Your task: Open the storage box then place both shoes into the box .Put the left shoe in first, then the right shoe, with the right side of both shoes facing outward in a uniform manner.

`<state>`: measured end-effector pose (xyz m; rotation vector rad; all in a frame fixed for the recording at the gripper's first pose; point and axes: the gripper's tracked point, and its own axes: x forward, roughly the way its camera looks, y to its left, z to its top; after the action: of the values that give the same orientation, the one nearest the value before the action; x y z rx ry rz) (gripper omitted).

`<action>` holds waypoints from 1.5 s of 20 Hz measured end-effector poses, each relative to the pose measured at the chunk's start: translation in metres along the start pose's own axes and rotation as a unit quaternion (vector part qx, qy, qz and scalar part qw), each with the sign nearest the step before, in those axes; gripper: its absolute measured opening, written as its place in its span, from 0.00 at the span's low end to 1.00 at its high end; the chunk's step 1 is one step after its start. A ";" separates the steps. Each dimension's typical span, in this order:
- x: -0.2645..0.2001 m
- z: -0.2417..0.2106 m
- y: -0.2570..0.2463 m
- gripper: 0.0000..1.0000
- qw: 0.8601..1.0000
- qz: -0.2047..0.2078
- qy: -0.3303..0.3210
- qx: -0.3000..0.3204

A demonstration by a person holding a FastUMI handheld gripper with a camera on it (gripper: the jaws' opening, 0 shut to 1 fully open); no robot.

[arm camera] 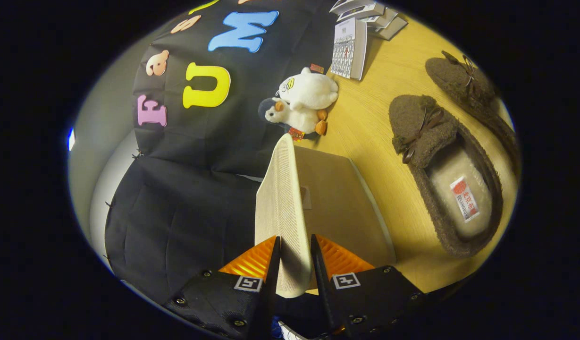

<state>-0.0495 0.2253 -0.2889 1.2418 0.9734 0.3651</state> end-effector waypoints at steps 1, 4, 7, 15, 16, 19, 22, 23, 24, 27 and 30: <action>0.009 -0.002 0.005 0.40 1.000 -0.006 -0.027 0.010; -0.006 0.007 0.010 0.05 0.999 -0.013 -0.017 -0.024; -0.007 0.007 0.037 0.00 0.999 0.001 -0.013 -0.045; -0.006 0.003 0.123 0.00 0.992 0.030 -0.003 -0.123; -0.003 0.000 0.131 0.00 0.991 0.031 -0.001 -0.131; 0.007 -0.009 0.153 0.00 0.988 0.035 0.010 -0.149; 0.018 -0.018 0.174 0.00 0.983 0.033 0.014 -0.180; 0.021 -0.023 0.181 0.00 0.981 0.031 0.016 -0.191; 0.023 -0.028 0.188 0.00 0.979 0.030 0.017 -0.200; 0.039 -0.043 0.202 0.00 0.974 0.021 0.023 -0.226; 0.053 -0.065 0.221 0.00 0.965 0.014 0.030 -0.261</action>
<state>-0.0133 0.3760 -0.1111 0.7666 0.8383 0.6389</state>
